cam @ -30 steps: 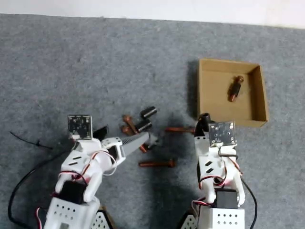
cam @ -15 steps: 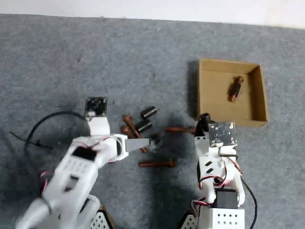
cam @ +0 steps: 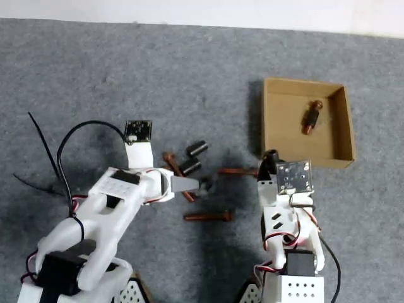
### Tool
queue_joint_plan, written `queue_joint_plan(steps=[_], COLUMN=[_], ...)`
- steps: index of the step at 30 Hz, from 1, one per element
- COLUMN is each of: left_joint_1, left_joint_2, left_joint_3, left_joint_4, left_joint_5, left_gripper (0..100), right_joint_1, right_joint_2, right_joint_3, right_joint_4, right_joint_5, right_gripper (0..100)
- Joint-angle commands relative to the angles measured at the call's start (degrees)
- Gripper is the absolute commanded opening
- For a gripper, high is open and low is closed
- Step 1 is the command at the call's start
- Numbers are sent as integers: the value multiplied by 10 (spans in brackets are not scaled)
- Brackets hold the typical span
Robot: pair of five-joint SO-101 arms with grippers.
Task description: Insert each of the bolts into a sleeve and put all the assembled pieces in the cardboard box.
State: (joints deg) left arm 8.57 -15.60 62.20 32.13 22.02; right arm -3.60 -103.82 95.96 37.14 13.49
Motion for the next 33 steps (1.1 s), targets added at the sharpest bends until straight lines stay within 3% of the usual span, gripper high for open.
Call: queue_joint_plan(steps=[1,4,9,16,22,33], left_joint_1=[25,26,21,24,24,25], left_joint_2=[20,41,81,127,159,164], left_joint_3=[-27,-27,-56,-163,-225,-239], left_joint_4=[-56,-97,-100,88,192,219], left_joint_5=[85,164,156,156,156,156], left_gripper=[482,480,478,478,478,478], right_joint_1=[3,3,3,3,3,3], right_joint_2=[-7,-7,-7,-7,-7,-7], right_joint_3=[77,77,77,77,77,77], right_joint_4=[0,0,0,0,0,0], right_joint_5=[-2,-2,-2,-2,-2,-2], right_gripper=[9,9,9,9,9,9])
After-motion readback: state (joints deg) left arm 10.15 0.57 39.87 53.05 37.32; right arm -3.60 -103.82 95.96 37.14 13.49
